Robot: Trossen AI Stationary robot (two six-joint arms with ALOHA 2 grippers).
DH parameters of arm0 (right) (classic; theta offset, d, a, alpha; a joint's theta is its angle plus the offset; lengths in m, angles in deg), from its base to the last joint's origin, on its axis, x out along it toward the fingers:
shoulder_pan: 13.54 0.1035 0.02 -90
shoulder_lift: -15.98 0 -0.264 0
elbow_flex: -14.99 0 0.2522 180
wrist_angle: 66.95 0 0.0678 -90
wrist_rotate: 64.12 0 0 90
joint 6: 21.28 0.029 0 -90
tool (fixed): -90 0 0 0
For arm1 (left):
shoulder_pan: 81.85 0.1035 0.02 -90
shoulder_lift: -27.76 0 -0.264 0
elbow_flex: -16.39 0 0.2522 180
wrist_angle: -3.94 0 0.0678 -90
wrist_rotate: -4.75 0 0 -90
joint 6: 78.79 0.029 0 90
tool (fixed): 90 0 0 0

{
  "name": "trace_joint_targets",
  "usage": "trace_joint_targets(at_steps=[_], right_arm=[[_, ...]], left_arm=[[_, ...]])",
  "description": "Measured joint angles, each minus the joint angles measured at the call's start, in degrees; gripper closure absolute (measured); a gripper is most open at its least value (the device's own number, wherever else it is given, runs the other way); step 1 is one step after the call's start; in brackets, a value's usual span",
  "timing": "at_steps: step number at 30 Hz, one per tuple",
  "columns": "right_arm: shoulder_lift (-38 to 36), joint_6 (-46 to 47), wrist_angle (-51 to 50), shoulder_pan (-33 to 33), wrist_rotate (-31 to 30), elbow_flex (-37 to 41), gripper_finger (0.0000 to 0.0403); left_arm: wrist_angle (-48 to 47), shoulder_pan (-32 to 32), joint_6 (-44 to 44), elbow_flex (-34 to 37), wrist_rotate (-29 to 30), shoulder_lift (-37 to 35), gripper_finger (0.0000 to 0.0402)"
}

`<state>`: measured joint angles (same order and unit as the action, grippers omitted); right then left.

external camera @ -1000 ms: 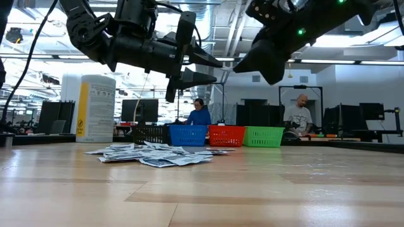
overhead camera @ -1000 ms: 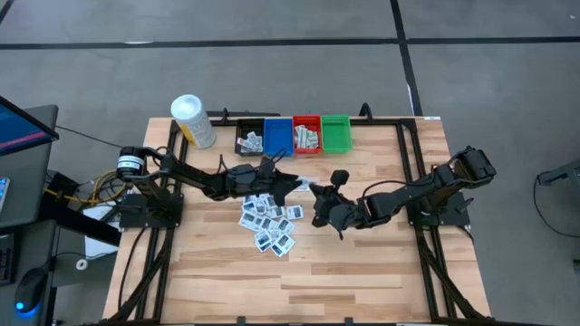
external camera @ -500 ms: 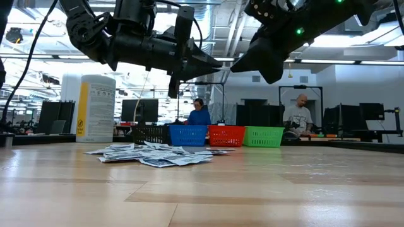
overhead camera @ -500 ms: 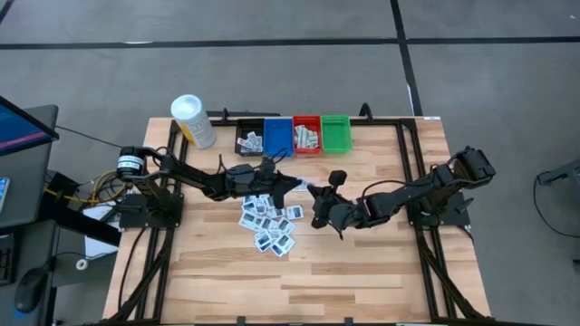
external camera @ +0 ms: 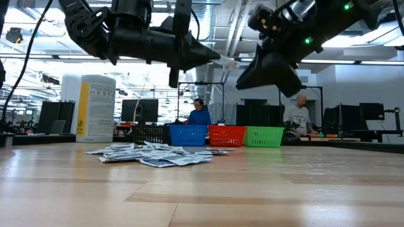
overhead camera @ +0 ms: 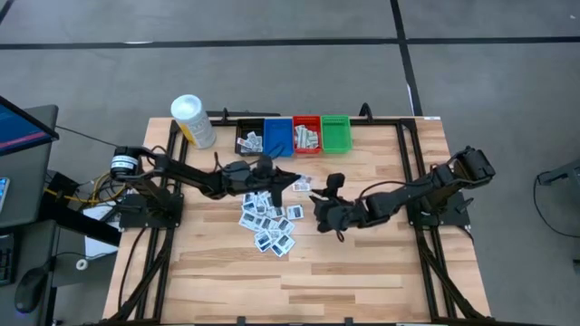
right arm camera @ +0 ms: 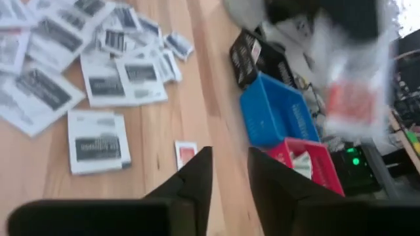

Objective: Pick & Place First Aid Supplies
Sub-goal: Put the orange ointment pack into the black bin

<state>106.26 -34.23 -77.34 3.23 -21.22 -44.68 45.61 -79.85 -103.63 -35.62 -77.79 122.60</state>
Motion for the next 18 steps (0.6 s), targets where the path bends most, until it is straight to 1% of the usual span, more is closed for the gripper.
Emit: trace_joint_targets(at_steps=[3,5,7,11,13,14,16,17,18], right_arm=[[0.0,0.86,-3.51,-0.44,0.6,0.01,0.0297],[0.0,1.64,-4.77,-0.56,0.81,0.25,0.0291],[0.0,2.38,-5.37,-0.74,0.88,0.64,0.0287],[0.02,2.51,-5.68,-1.15,1.43,1.67,0.0285],[0.02,2.69,-5.67,-1.89,3.84,2.0,0.0285],[0.02,2.88,-5.7,-2.35,5.42,2.15,0.0285],[0.04,2.97,-5.52,-3.49,8.08,2.16,0.0285],[0.04,3.27,-5.27,-4.05,8.9,2.16,0.0285],[0.04,3.73,-4.83,-4.63,9.62,2.16,0.0285]], left_arm=[[-0.17,0.78,3.36,0.69,1.09,-2.81,0.0397],[-2.11,1.69,6.66,1.66,4.44,-5.63,0.0397],[-6.46,2.8,10.48,2.82,10.08,-9.12,0.0397],[-16.91,5.75,18.37,5.24,24.99,-16.05,0.0397],[-20.45,8.12,20.32,7.01,31.17,-18.39,0.0397],[-21.12,9.58,20.37,8.07,33.08,-19.08,0.0397],[-21.17,13.21,19.56,10.12,32.97,-19.94,0.0396],[-21.14,14.9,18.62,10.9,31.9,-20.04,0.0396],[-21.19,16.77,17.59,11.54,29.63,-19.96,0.0396]])
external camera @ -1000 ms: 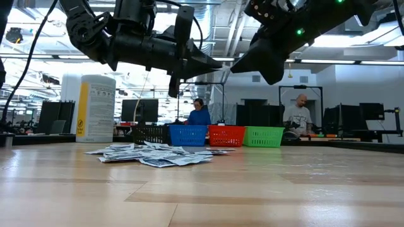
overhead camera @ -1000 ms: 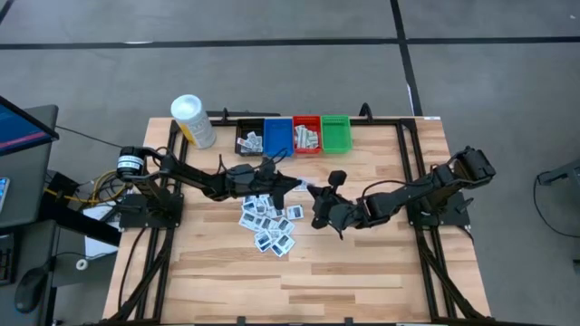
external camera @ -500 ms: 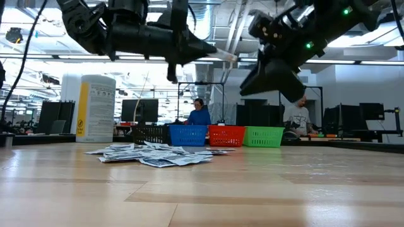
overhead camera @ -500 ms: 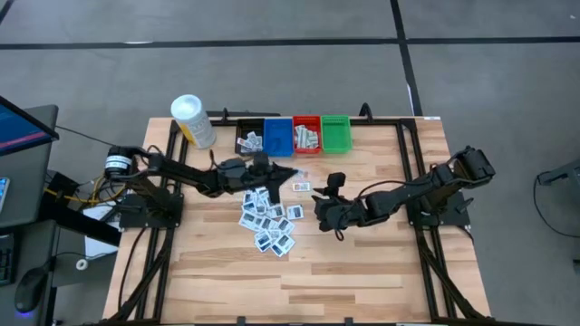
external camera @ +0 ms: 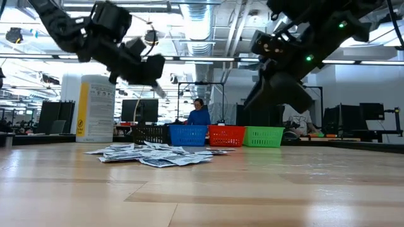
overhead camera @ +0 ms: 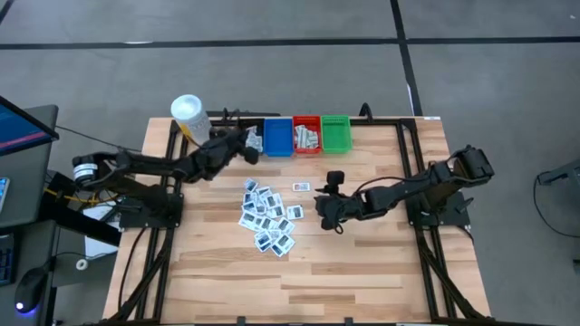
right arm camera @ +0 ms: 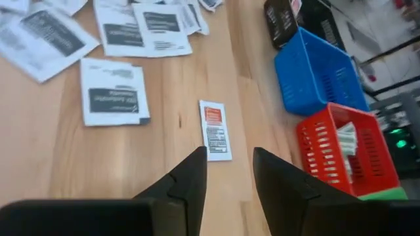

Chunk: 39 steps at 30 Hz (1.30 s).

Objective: Pick & Place First Aid Supplies
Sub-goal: Put the orange ointment pack into the black bin

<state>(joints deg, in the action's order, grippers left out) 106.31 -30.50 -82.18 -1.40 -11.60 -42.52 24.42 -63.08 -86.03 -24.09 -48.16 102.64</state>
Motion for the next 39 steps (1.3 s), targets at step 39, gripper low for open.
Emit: trace_joint_targets(at_steps=[39], right_arm=[[0.66,4.8,6.22,-6.06,12.17,0.0,0.0285]], left_arm=[[0.5,4.31,-4.64,1.21,-13.8,3.25,0.0292]])
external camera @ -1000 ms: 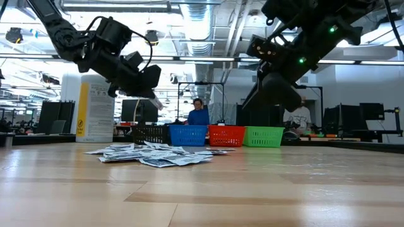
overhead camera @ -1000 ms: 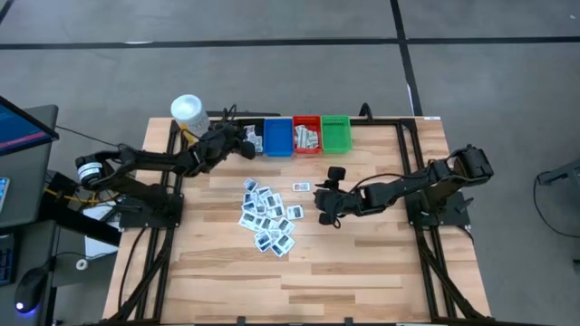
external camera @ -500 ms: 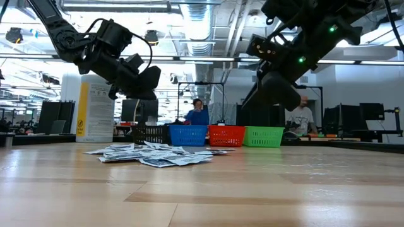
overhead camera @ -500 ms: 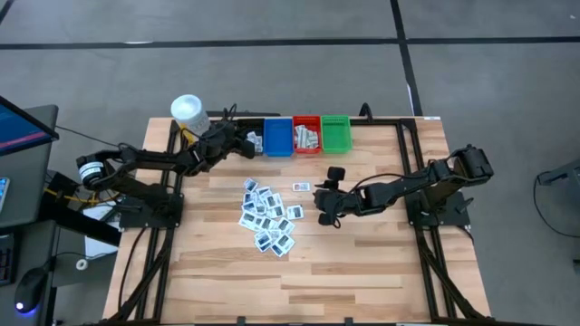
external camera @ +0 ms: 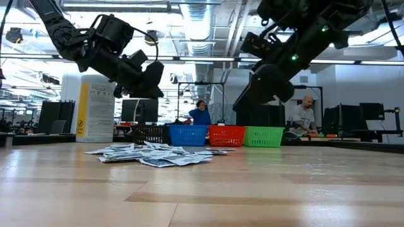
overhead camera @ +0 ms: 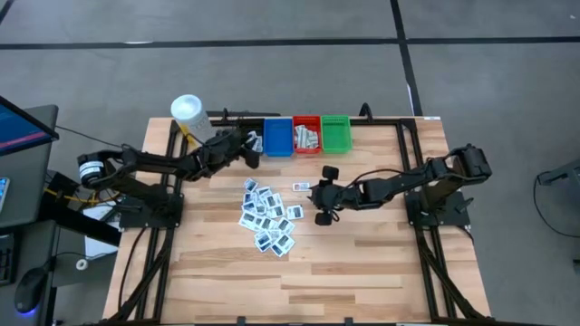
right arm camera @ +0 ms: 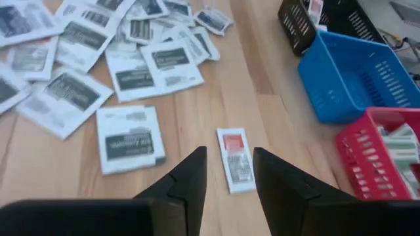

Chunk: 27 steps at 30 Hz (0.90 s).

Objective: Pick & Place First Aid Supplies
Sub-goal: Put the orange ointment pack into the black bin

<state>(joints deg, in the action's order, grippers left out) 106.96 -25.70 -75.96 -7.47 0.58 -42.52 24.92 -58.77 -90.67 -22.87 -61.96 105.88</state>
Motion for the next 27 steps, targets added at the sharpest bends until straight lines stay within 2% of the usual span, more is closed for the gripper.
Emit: trace_joint_targets(at_steps=[9,15,27], right_arm=[[11.24,-3.15,10.61,-2.5,1.46,0.08,0.0285],[14.59,-3.63,13.69,-5.22,1.67,-0.01,0.0285],[19.16,-2.68,14.73,-11.88,11.41,-0.28,0.0285]], left_arm=[[0.02,-10.02,0.9,0.0,-0.02,0.0,0.0291],[0.09,-15.81,0.9,0.0,-0.02,0.0,0.0293],[0.55,-19.44,0.88,-0.02,-0.02,0.0,0.0294]])
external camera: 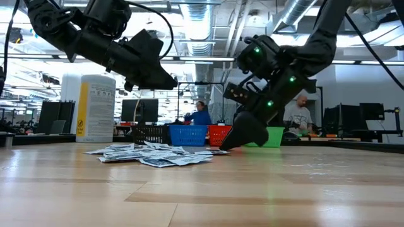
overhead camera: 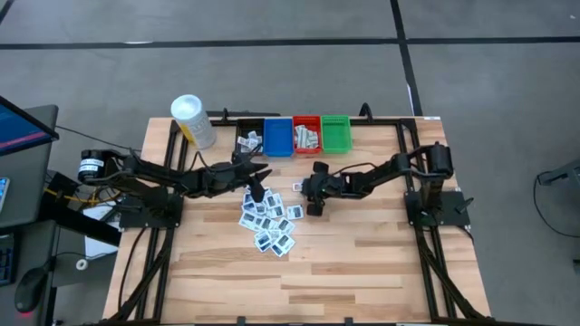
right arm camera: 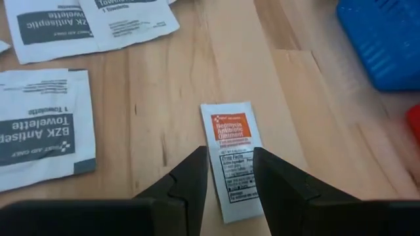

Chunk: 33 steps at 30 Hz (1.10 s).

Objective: Pick & Place First Aid Supplies
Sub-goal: Put the orange ointment pack into the black bin

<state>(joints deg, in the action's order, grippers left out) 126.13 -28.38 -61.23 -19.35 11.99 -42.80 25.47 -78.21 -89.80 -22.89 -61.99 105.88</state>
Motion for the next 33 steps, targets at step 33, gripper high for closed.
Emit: trace_joint_targets(at_steps=[33], right_arm=[[1.3,2.23,-0.6,-0.77,6.98,-0.14,0.0402]], left_arm=[[0.74,0.0,-0.32,0.0,-3.59,0.0,0.0295]])
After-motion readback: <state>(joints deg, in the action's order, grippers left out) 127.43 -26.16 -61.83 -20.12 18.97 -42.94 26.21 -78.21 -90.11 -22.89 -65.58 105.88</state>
